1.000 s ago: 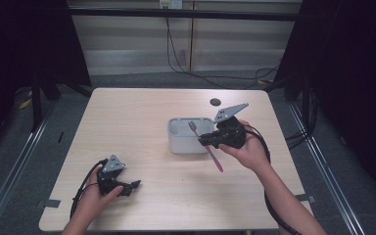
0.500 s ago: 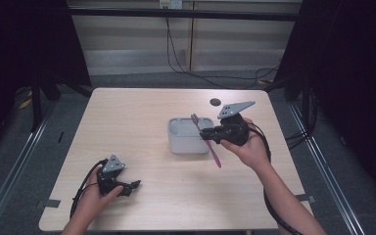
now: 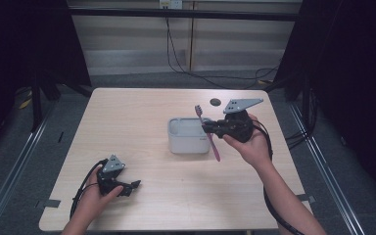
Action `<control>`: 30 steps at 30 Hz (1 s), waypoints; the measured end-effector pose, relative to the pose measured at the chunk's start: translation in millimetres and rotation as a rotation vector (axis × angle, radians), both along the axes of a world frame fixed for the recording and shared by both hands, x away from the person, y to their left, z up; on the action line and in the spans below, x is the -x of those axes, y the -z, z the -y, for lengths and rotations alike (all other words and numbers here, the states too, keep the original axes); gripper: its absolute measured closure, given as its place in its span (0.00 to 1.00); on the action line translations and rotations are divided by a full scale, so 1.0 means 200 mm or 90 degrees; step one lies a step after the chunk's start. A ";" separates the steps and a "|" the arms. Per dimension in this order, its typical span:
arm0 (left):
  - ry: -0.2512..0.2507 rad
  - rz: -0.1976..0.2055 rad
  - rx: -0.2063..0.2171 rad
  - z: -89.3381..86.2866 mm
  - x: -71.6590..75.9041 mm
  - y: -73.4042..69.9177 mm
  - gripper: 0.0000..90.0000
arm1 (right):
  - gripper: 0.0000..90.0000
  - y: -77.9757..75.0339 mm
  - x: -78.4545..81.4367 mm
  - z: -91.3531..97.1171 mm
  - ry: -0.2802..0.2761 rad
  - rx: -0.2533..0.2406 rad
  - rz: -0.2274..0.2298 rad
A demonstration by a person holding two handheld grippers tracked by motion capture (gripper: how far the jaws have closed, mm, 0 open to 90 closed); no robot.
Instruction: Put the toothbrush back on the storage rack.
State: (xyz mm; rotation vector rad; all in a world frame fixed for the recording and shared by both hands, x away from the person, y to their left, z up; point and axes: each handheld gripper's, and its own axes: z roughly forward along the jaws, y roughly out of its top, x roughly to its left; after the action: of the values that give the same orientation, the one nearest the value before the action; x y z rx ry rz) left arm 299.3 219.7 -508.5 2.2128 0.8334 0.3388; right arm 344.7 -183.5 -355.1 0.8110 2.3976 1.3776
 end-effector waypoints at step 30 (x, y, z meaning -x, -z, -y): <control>0.000 0.000 0.000 0.00 0.00 0.00 0.13 | 0.90 -0.09 -0.04 0.05 0.082 -0.078 0.073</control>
State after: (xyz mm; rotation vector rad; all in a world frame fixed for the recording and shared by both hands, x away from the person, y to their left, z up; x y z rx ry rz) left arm 299.2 219.7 -508.5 2.2130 0.8335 0.3384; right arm 352.5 -192.8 -337.1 0.8761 2.1531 1.4890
